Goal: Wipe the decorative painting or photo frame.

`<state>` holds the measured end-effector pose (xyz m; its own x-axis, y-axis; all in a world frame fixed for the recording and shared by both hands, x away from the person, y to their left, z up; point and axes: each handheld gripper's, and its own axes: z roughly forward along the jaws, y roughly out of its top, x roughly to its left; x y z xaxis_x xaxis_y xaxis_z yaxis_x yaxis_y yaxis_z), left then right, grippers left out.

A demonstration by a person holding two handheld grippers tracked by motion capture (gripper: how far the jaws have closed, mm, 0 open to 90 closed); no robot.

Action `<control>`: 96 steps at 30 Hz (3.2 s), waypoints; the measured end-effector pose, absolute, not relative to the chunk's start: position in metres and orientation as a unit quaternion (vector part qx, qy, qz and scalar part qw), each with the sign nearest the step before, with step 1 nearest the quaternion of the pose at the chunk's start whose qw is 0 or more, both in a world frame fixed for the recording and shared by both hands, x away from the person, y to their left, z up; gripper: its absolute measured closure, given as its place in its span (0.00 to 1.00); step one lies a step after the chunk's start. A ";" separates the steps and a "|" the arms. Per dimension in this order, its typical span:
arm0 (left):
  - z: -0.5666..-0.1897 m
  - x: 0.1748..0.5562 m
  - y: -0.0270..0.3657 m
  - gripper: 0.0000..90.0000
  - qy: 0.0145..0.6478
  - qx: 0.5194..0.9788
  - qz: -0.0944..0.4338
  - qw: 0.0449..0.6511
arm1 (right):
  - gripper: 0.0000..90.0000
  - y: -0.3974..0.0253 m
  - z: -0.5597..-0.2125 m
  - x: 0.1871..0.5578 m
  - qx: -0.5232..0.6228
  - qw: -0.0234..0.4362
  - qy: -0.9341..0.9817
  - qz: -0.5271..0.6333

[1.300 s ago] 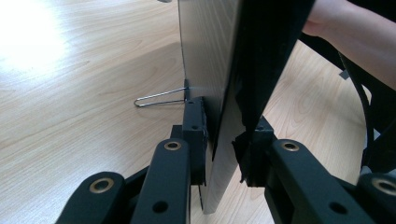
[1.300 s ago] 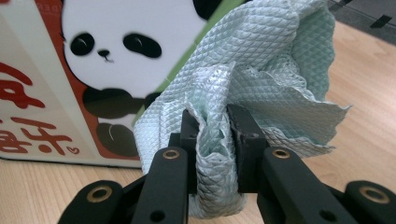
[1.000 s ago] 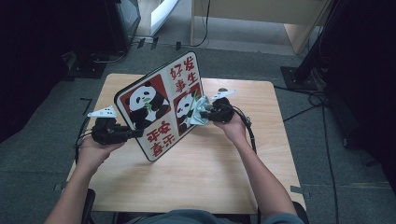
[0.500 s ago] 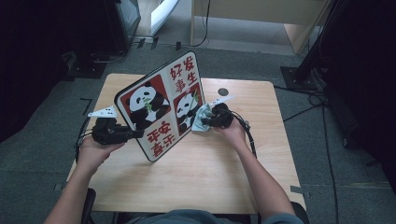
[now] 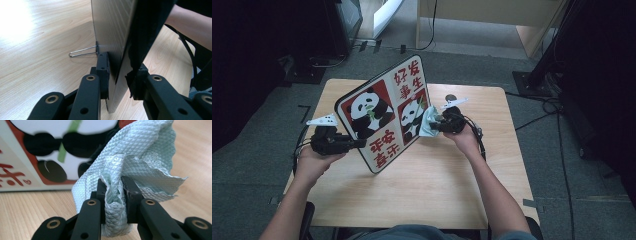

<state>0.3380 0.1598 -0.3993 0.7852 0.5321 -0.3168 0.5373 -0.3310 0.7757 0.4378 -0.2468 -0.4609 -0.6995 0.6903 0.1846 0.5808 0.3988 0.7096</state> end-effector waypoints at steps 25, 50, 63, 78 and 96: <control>-0.401 0.336 0.159 0.84 0.342 0.806 -0.001 0.483 | 0.87 -0.212 -0.313 0.433 0.312 0.119 0.821 0.463; -0.400 0.334 0.158 0.84 0.337 0.810 0.010 0.479 | 0.86 -0.170 -0.308 0.441 0.276 0.117 0.825 0.479; -0.400 0.334 0.158 0.84 0.337 0.809 0.008 0.481 | 0.86 -0.178 -0.327 0.441 0.282 0.106 0.825 0.478; -0.400 0.334 0.158 0.83 0.334 0.811 0.006 0.479 | 0.86 -0.185 -0.358 0.438 0.292 0.084 0.824 0.479; -0.400 0.335 0.157 0.83 0.330 0.814 0.005 0.479 | 0.86 -0.188 -0.380 0.434 0.302 0.075 0.829 0.465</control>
